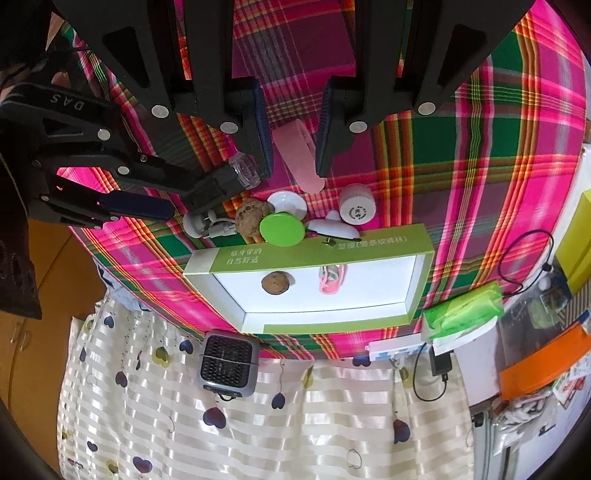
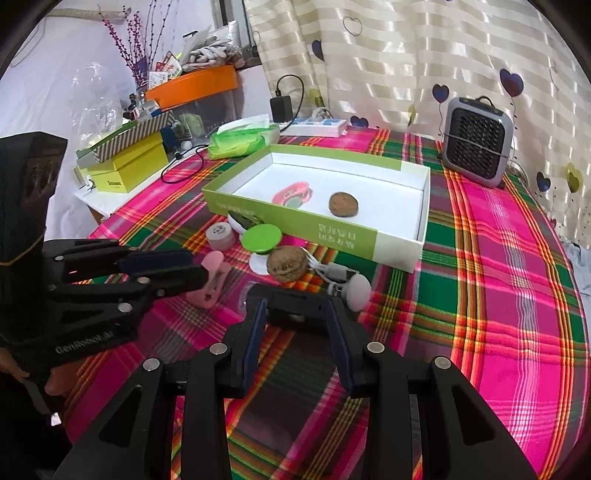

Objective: Organize objects
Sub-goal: 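Withdraw both tools from the box back toward the remaining objects, then grasp the pink oblong case with the left tool while the right tool grasps the black cylinder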

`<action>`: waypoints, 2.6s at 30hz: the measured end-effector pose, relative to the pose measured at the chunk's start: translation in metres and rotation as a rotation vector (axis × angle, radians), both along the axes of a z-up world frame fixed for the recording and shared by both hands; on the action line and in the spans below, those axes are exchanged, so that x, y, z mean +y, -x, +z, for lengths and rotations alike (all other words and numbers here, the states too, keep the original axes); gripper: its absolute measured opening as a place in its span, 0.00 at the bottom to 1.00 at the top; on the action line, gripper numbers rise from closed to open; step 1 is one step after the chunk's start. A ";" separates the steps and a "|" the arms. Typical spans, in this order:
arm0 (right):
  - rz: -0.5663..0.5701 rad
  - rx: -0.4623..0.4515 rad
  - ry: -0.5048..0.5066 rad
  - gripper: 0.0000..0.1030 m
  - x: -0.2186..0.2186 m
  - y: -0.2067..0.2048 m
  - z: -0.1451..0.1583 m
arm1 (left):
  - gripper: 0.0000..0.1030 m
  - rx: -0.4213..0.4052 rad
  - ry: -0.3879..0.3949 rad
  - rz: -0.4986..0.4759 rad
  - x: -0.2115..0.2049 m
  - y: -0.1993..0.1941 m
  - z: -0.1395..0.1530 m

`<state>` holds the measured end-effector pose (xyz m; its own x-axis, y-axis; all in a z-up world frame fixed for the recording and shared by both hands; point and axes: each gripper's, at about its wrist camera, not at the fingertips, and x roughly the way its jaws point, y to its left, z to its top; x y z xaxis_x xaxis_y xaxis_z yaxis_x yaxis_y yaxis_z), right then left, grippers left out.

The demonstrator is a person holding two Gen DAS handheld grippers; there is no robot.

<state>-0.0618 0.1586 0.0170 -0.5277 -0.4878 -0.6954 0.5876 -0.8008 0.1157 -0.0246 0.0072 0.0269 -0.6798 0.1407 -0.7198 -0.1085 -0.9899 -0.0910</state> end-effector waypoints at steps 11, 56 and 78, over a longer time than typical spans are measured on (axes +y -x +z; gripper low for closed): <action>0.001 -0.068 0.031 0.35 0.005 0.013 -0.009 | 0.23 -0.026 -0.008 -0.008 -0.003 0.004 -0.009; 0.222 -0.022 -0.108 0.35 -0.031 0.017 -0.014 | 0.27 -0.047 -0.021 -0.032 -0.005 0.004 -0.014; 0.193 -0.026 -0.129 0.28 -0.044 0.009 -0.020 | 0.16 -0.065 0.020 -0.003 -0.003 0.015 -0.024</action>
